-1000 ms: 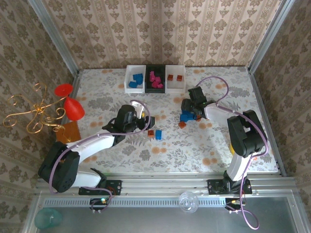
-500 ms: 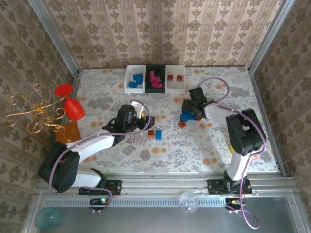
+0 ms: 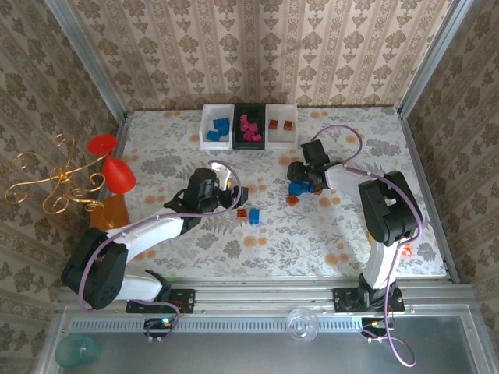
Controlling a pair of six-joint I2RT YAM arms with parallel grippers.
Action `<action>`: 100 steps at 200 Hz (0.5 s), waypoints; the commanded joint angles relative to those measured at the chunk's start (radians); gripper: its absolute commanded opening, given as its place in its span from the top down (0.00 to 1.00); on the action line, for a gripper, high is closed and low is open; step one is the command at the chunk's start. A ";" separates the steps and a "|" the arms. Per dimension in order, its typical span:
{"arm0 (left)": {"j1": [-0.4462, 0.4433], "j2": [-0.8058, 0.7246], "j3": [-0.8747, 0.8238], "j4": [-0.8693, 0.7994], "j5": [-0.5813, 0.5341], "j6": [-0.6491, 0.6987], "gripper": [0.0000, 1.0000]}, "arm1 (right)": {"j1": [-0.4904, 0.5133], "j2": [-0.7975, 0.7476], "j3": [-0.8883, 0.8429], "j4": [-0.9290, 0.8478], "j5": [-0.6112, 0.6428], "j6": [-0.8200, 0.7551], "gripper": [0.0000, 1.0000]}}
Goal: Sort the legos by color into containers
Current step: Rotate the lego at the top-center of the table.
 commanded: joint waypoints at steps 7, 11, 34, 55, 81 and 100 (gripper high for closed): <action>-0.004 0.005 0.002 -0.003 -0.008 0.029 0.31 | 0.007 0.015 0.058 -0.063 0.033 -0.035 0.39; -0.004 0.006 0.002 -0.003 -0.007 0.029 0.31 | 0.007 0.019 0.064 -0.073 0.046 -0.035 0.38; -0.004 0.004 0.002 -0.004 -0.005 0.029 0.31 | 0.003 0.048 0.094 -0.104 0.080 -0.022 0.36; -0.004 0.000 0.002 -0.007 -0.008 0.031 0.31 | 0.003 0.068 0.113 -0.107 0.093 -0.012 0.35; -0.003 0.000 0.004 -0.010 -0.009 0.033 0.31 | 0.002 0.101 0.149 -0.111 0.080 -0.013 0.35; -0.004 0.000 0.004 -0.013 -0.012 0.037 0.31 | 0.002 0.120 0.170 -0.102 0.066 -0.010 0.36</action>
